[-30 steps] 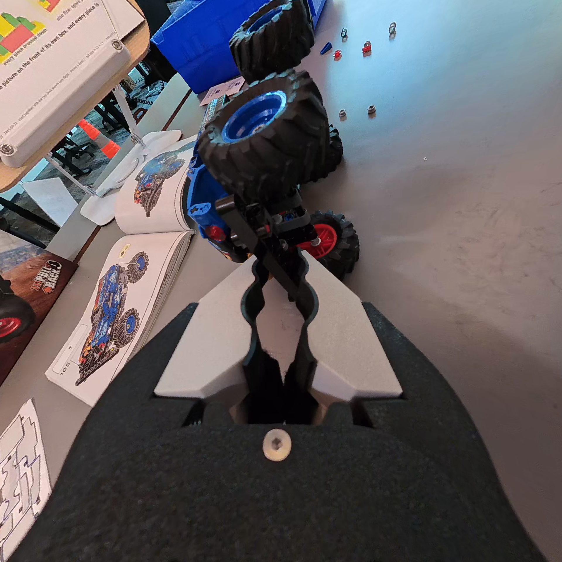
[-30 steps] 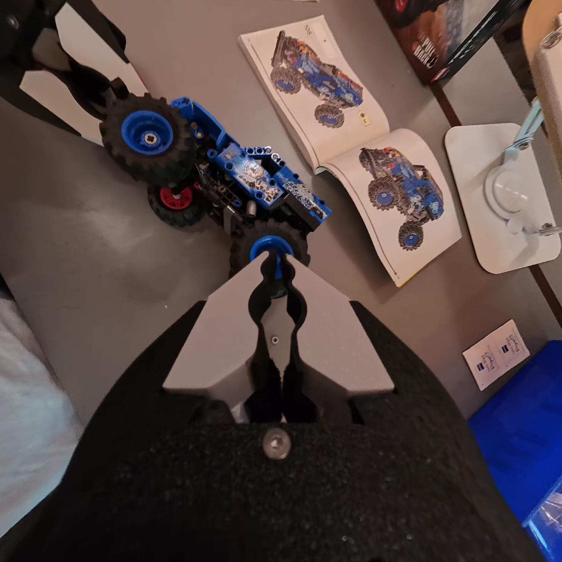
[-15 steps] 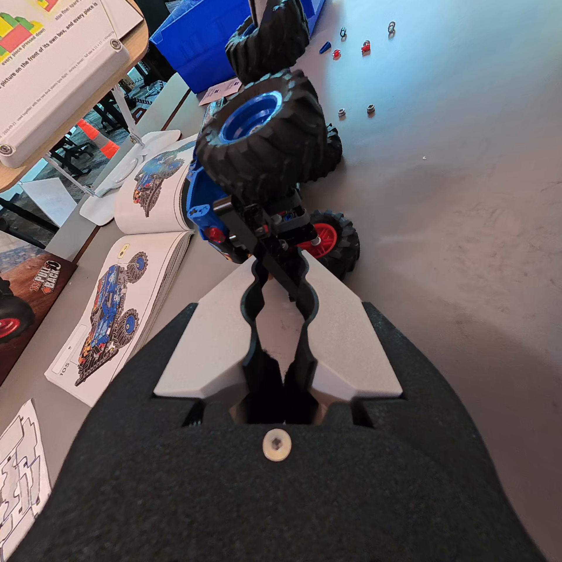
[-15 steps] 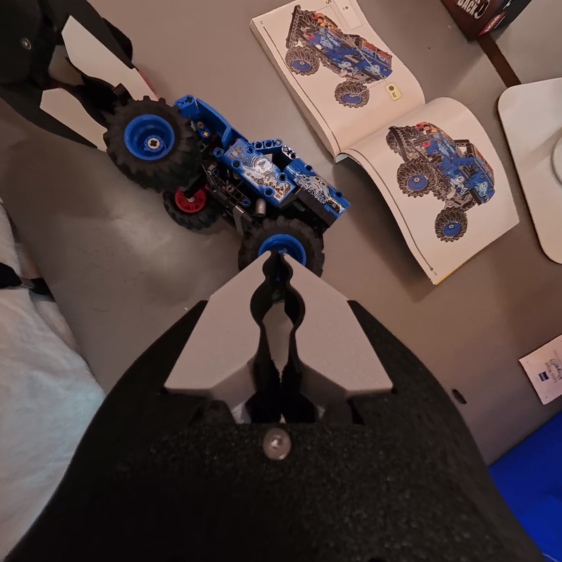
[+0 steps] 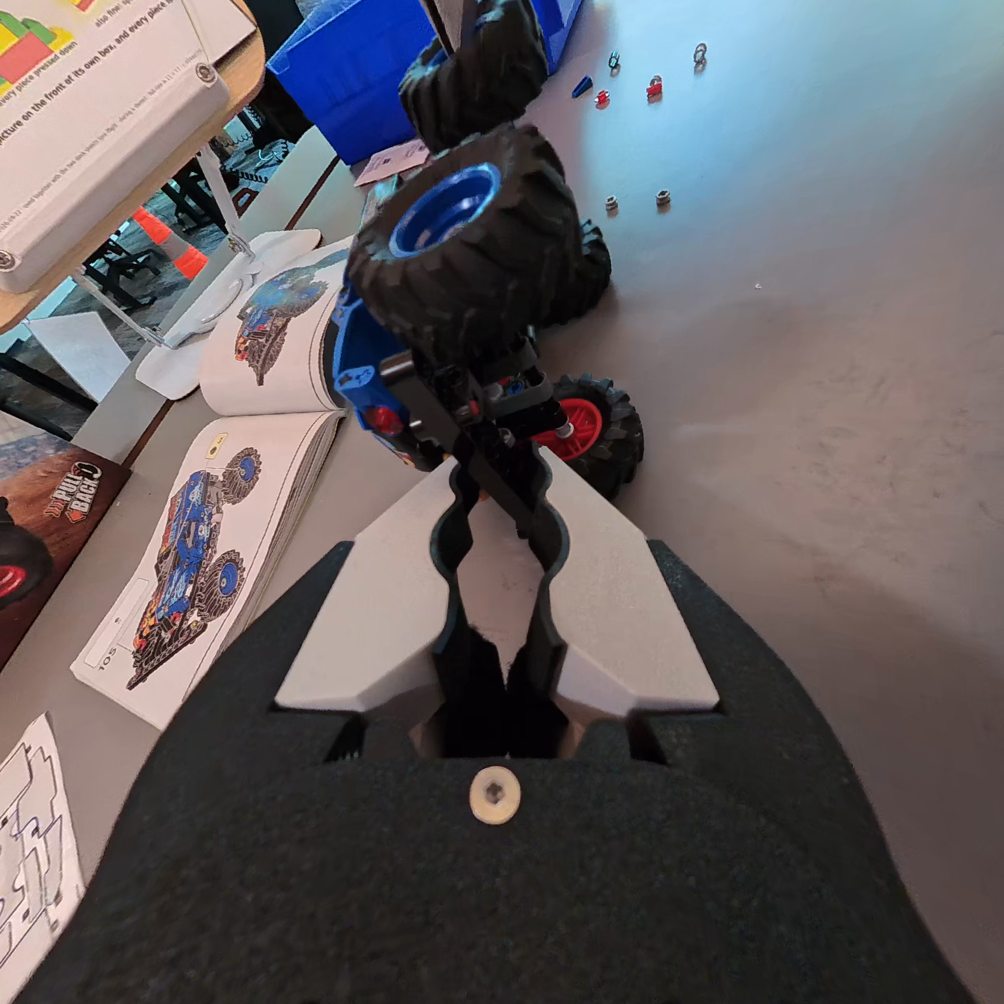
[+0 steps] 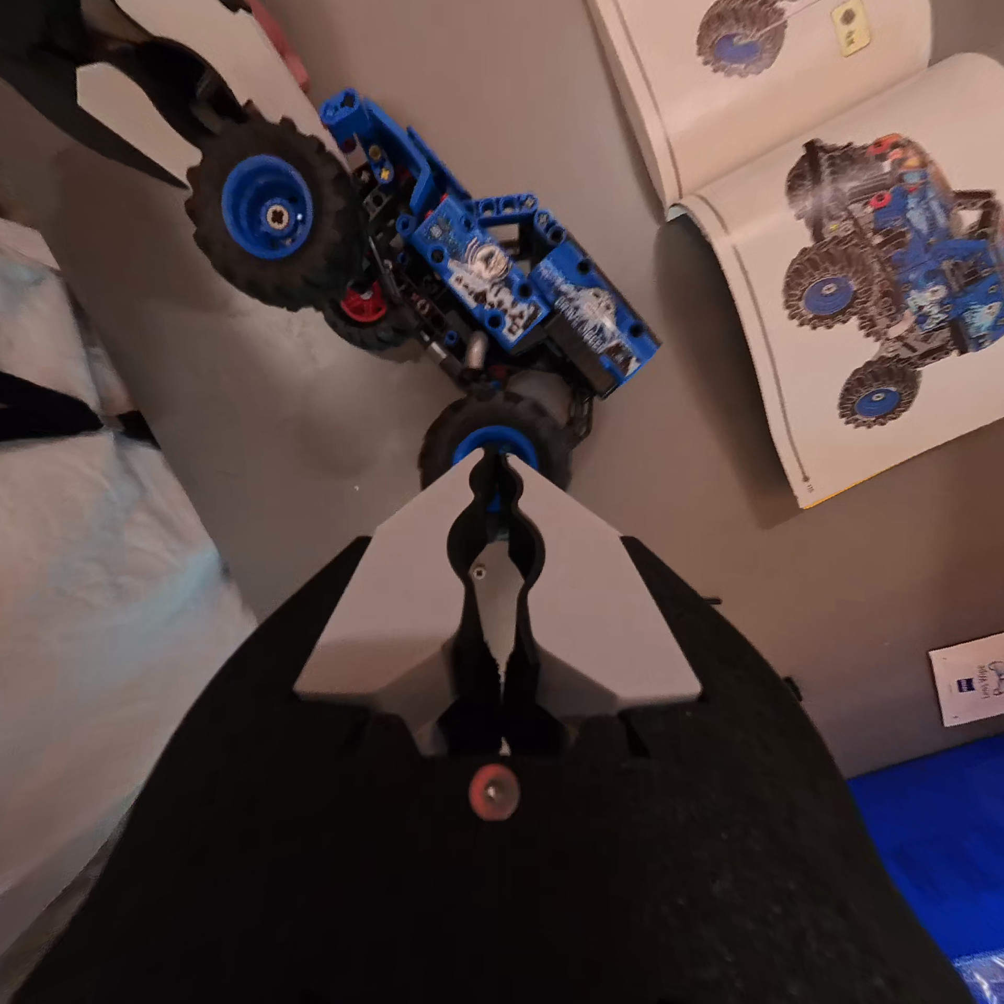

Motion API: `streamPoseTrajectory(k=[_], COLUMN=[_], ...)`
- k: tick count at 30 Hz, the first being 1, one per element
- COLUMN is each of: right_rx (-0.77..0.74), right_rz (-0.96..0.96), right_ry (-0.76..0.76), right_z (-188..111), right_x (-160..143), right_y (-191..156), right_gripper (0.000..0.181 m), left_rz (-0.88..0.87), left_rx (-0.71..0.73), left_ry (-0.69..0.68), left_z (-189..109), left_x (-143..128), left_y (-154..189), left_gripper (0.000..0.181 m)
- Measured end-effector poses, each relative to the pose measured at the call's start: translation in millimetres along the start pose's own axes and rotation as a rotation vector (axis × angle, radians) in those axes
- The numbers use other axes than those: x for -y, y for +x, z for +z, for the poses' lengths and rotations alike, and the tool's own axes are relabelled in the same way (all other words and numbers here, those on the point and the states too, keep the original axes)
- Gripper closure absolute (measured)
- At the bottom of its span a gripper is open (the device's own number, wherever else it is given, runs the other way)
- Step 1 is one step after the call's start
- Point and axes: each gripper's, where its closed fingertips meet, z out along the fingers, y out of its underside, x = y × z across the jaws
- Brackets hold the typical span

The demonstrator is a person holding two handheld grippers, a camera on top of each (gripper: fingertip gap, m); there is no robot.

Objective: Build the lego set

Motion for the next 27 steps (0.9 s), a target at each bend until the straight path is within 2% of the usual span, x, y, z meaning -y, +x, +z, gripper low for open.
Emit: streamPoseTrajectory(k=[1,3,5,8,9,12,15,19,23,27], right_rx=[-0.017,-0.009,-0.071,-0.147,-0.172,-0.412,-0.645,-0.714,-0.759,-0.802], right_rz=[-0.011,-0.070,-0.129,-0.239,-0.283,-0.453,-0.583,-0.638,-0.700,-0.724], right_ry=[0.064,0.195,0.338,0.449,0.438,0.444,0.335,0.278,0.199,0.201], right_z=[-4.7,-20.0,-35.3,-33.6,-26.1,-10.1,0.5,4.1,12.8,13.1], right_x=[6.4,12.7,16.8,5.8,-1.1,-6.6,-10.7,-7.5,-8.9,-6.4], right_y=[2.2,-2.1,0.4,-13.3,-21.7,-30.2,-19.7,-13.6,-7.1,-3.5], right_gripper=[0.181,0.177,0.152,0.147,0.140,0.144,0.144,0.141,0.147,0.150], left_rz=[0.006,0.022,0.016,0.012,0.014,0.012,0.017,0.022,0.027,0.031], left_rx=[0.005,0.015,0.012,0.011,0.011,0.010,0.012,0.015,0.016,0.015], left_ry=[0.000,0.000,0.000,-0.001,-0.001,-0.002,-0.001,0.001,0.001,0.001], left_z=[0.0,0.0,0.0,0.2,0.2,0.2,0.1,-0.1,-0.2,-0.2], left_x=[0.0,0.1,-0.1,-0.3,-0.3,-0.4,-0.3,0.0,0.1,0.2], left_y=[0.0,0.1,-0.2,-0.5,-0.5,-0.5,-0.2,0.1,0.5,1.2], left_gripper=[0.167,0.167,0.167,0.167,0.167,0.167,0.167,0.167,0.167,0.166])
